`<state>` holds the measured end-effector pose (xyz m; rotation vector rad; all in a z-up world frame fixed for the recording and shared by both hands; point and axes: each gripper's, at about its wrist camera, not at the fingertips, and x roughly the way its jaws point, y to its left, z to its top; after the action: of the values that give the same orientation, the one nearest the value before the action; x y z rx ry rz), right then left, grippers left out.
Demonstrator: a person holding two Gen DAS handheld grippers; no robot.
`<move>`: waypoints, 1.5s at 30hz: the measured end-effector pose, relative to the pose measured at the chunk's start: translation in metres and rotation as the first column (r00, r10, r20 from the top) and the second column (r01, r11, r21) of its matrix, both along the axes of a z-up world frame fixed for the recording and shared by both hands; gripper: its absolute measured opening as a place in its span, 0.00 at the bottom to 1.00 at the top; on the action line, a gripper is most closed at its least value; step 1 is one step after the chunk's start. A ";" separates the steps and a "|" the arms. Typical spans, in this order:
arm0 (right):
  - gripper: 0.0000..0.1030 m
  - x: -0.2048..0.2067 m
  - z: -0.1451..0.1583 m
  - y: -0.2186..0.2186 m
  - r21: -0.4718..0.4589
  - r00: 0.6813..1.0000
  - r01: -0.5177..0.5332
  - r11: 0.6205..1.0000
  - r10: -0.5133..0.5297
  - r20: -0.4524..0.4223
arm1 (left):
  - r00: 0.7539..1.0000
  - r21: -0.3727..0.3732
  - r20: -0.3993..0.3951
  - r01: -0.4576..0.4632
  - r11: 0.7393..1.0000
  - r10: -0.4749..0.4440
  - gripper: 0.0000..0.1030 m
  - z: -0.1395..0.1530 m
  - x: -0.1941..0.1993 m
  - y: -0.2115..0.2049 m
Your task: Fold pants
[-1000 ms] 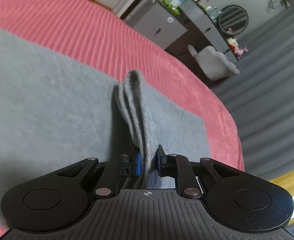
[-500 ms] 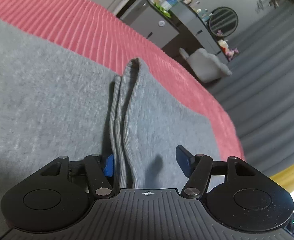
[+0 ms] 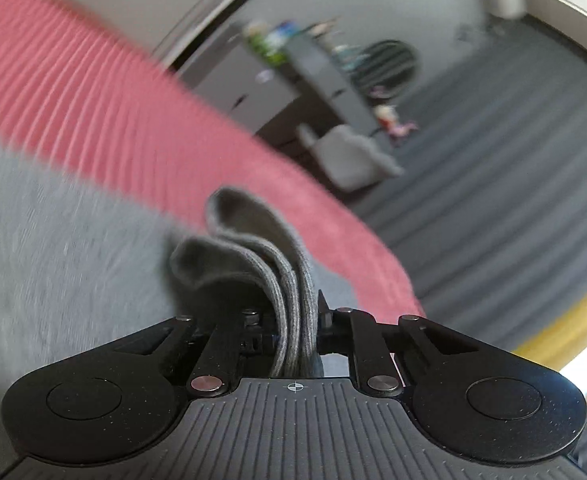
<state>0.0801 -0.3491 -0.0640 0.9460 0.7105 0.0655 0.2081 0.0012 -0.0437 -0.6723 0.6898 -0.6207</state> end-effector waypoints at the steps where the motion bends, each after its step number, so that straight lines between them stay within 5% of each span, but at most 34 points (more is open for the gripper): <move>1: 0.91 -0.003 0.003 0.000 0.009 1.000 0.015 1.000 -0.015 0.015 | 1.000 0.021 0.021 -0.001 1.000 0.001 0.16 0.007 -0.003 0.003; 4: 0.91 -0.008 0.012 0.001 0.035 0.998 0.050 0.998 -0.051 0.038 | 0.999 0.179 0.001 -0.042 0.983 0.043 0.17 0.011 -0.001 0.012; 8: 0.91 -0.005 0.016 0.008 -0.010 0.999 0.051 0.999 -0.051 0.007 | 0.977 0.366 -0.169 -0.058 0.929 0.128 0.32 -0.009 0.009 0.020; 13: 0.91 0.000 0.014 0.017 -0.033 0.999 0.036 0.999 -0.037 -0.018 | 0.961 0.184 -0.205 -0.146 0.972 0.183 0.57 -0.017 0.007 0.045; 17: 0.91 0.000 0.016 0.014 -0.032 0.999 0.034 0.999 -0.035 -0.013 | 0.949 0.115 -0.281 -0.111 0.987 0.139 0.57 -0.030 0.009 0.055; 28: 0.92 -0.008 0.017 0.004 -0.004 0.996 0.088 0.996 -0.088 -0.009 | 0.941 0.228 -0.337 0.045 0.973 0.036 0.67 -0.023 0.016 0.017; 34: 0.94 -0.002 0.002 0.010 0.001 0.996 0.064 0.998 -0.064 -0.065 | 0.932 0.201 -0.362 0.058 0.978 0.019 0.67 -0.029 0.014 0.013; 45: 0.96 0.005 -0.014 0.003 0.019 0.998 0.046 0.999 -0.045 -0.047 | 0.963 0.348 -0.270 0.087 0.933 0.011 0.51 -0.021 0.008 -0.011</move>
<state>0.0854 -0.3457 -0.0782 0.9845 0.7321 0.0107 0.2165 -0.0098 -0.0648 -0.4046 1.0422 -0.4253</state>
